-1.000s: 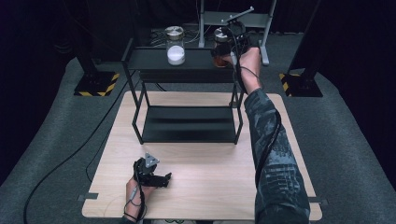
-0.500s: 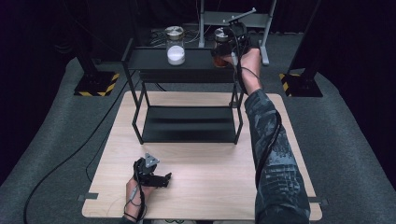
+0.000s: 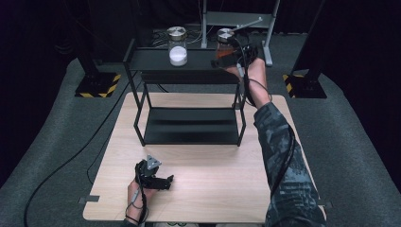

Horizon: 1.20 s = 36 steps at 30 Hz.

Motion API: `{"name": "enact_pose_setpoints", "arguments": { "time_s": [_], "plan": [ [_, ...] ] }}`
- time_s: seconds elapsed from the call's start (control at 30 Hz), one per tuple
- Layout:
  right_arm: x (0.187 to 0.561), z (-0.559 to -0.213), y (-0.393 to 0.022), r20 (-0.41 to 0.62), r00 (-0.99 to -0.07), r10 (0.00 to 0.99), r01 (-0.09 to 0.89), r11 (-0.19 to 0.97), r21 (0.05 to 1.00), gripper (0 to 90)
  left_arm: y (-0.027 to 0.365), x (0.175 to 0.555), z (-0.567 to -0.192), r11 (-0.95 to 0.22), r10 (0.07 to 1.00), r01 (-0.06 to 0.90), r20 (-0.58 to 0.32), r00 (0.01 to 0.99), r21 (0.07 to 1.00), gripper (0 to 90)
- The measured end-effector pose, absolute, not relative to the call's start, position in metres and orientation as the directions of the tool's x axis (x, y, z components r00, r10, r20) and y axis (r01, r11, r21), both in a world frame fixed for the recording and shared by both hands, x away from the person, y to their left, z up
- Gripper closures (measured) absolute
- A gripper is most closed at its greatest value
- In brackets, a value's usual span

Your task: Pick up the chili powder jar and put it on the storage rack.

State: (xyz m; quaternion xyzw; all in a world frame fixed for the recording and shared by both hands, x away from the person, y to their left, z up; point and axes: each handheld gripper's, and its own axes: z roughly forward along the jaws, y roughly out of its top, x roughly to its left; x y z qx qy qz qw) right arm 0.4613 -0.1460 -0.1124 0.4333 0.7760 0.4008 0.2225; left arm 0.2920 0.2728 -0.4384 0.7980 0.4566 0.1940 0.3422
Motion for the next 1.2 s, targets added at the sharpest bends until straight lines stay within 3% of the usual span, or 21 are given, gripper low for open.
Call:
{"name": "enact_pose_setpoints", "arguments": {
  "time_s": [0.27,0.6,0.73,0.9,1.2],
  "plan": [
    [0.412,-0.149,-0.158,-0.037,-0.598,0.801,0.447,0.372,0.814,0.0,0.273,0.292,-0.439,-0.347,0.862,0.595,-0.003,0.507,0.725,0.8],
    [0.351,-0.246,-0.188,-0.035,-0.658,0.752,0.420,0.405,0.812,0.0,0.273,0.292,-0.439,-0.347,0.862,0.595,-0.003,0.507,0.725,0.8],
    [0.324,-0.308,-0.194,-0.053,-0.635,0.771,0.439,0.416,0.796,0.0,0.273,0.292,-0.439,-0.347,0.862,0.595,-0.003,0.507,0.725,0.8],
    [0.308,-0.371,-0.196,-0.094,-0.615,0.783,0.508,0.484,0.712,0.0,0.273,0.292,-0.439,-0.347,0.862,0.595,-0.003,0.507,0.725,0.7],
    [0.292,-0.415,-0.216,-0.053,-0.573,0.818,0.552,0.433,0.712,0.0,0.273,0.292,-0.439,-0.347,0.862,0.595,-0.003,0.507,0.725,0.7]
  ]
}}
